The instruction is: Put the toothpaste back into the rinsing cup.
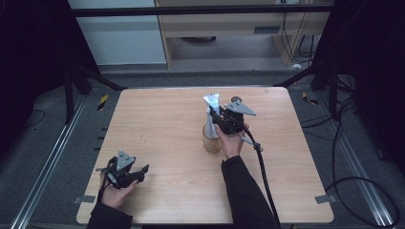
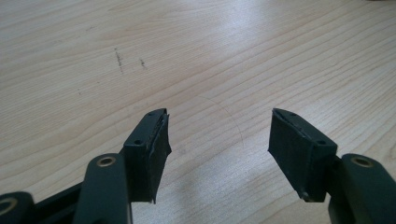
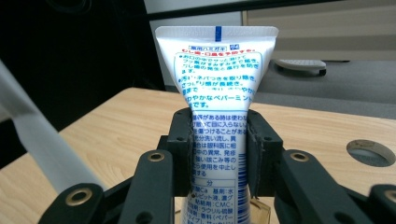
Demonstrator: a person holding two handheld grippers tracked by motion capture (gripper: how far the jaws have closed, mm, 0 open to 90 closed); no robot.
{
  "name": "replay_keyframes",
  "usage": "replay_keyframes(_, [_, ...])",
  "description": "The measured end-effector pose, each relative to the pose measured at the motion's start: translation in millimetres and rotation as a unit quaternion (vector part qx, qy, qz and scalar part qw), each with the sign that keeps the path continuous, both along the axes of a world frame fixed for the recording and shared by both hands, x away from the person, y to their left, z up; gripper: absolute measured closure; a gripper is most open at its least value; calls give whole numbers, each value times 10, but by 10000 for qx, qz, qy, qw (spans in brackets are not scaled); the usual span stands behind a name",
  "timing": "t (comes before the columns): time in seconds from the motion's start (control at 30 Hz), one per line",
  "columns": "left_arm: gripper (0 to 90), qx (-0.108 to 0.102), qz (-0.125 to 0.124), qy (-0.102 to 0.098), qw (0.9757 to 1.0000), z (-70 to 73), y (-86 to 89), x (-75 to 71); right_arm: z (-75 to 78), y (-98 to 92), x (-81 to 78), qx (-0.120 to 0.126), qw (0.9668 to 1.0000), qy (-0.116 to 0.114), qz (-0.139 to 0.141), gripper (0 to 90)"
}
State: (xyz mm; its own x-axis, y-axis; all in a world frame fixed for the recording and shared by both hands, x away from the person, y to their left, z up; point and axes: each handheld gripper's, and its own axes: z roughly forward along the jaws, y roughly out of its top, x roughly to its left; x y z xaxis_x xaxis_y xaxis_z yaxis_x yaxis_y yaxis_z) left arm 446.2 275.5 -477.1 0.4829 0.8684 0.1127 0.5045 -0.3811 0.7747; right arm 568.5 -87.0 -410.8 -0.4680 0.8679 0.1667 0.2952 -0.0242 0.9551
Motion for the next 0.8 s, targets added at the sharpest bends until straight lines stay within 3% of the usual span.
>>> replay_keyframes(0.5, [370,1,5,-5,10000,-3,-9,-1,-64,-81,-87,-433,9979,428,220,654])
replay_keyframes(0.67, [370,0,7,-5,10000,-3,-10,-1,-77,-106,-131,-747,9947,603,358,617])
replay_keyframes(0.8, [371,10,4,-13,10000,0,-14,-6,-108,-97,-149,-1131,9897,756,445,564])
